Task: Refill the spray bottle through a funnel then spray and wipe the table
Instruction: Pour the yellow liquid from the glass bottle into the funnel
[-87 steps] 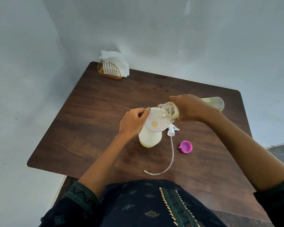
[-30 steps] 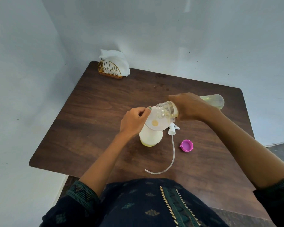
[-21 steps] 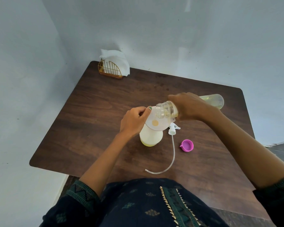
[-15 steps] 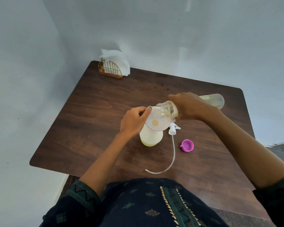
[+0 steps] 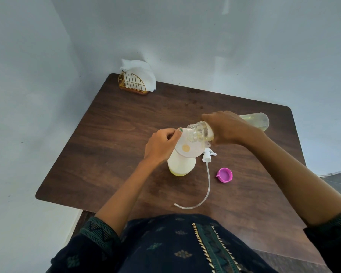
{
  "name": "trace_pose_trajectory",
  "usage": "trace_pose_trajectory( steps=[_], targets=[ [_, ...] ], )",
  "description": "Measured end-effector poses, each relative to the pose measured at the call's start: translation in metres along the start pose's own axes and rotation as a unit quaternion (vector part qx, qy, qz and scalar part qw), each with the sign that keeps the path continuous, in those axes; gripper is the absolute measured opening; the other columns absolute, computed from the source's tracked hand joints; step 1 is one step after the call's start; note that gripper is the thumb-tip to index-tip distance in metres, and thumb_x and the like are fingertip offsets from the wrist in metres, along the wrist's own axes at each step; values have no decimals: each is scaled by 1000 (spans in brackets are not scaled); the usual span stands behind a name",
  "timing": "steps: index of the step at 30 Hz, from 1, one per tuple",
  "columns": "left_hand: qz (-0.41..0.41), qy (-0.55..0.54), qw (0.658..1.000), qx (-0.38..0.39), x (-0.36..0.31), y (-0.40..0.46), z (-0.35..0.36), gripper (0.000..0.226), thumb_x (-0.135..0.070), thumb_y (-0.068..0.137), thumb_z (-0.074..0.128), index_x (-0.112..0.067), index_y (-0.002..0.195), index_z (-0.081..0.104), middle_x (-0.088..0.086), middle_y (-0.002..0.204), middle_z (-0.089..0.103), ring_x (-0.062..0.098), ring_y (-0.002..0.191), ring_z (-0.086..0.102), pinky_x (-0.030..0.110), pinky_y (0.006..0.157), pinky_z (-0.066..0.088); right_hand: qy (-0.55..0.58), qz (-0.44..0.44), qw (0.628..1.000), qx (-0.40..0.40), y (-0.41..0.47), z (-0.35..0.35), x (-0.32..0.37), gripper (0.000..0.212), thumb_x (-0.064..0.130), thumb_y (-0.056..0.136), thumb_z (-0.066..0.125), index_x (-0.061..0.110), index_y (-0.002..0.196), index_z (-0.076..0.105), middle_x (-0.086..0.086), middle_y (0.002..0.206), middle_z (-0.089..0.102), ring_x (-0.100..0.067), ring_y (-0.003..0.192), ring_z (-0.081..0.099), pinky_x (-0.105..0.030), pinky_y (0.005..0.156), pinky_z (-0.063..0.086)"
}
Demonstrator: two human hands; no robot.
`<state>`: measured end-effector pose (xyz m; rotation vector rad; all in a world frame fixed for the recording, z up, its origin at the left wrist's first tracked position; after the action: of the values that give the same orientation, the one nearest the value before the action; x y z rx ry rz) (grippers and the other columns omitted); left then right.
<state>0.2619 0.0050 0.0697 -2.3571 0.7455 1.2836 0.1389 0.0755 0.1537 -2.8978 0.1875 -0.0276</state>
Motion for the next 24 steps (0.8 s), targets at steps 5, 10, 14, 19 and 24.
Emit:
trace_pose_trajectory(
  steps=[5, 10, 14, 19, 24],
  targets=[
    [2, 4, 1000, 3, -1, 0, 1, 46, -50, 93, 43, -16, 68, 61, -7, 55, 49, 10, 53, 44, 30, 56, 34, -7, 1, 1000, 2, 0, -1, 0, 39, 25, 72, 75, 14, 103, 53, -3, 96, 66, -23, 87, 61, -32, 70, 44],
    [-1, 0, 1000, 5, -1, 1, 1, 46, -51, 92, 43, -18, 65, 59, -7, 55, 50, 10, 54, 44, 31, 57, 35, -8, 2, 1000, 2, 1, 0, -1, 40, 26, 72, 76, 14, 103, 54, -4, 96, 66, -23, 87, 62, -36, 76, 49],
    [-5, 4, 1000, 5, -4, -1, -1, 47, -47, 94, 45, -30, 51, 48, -10, 45, 40, 10, 50, 37, 28, 55, 28, -12, 1, 1000, 4, 1, 0, -1, 40, 27, 72, 75, 14, 102, 53, -4, 95, 65, -24, 86, 61, -34, 72, 46],
    [-5, 3, 1000, -1, -6, -2, -3, 48, -44, 95, 46, -27, 50, 44, -10, 46, 38, 9, 50, 37, 27, 55, 27, -14, -1, 1000, 5, 0, -2, 0, 41, 29, 72, 75, 14, 102, 52, -4, 94, 64, -25, 85, 60, -33, 69, 42],
    [0, -5, 1000, 3, -6, -2, -2, 46, -45, 95, 46, -25, 53, 47, -10, 48, 41, 9, 51, 39, 26, 55, 28, -16, -2, 1000, 4, -1, -3, 1, 41, 31, 73, 75, 14, 103, 53, -4, 95, 65, -24, 85, 60, -31, 69, 40]
  ],
)
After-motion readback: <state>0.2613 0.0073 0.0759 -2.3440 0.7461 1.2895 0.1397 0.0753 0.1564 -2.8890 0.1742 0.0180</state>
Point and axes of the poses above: each hand's wrist, its own y-axis towards the middle knuckle, its own z-axis out of the palm, x = y × z, the point moved 9 cm from there along y, towards the middle knuckle
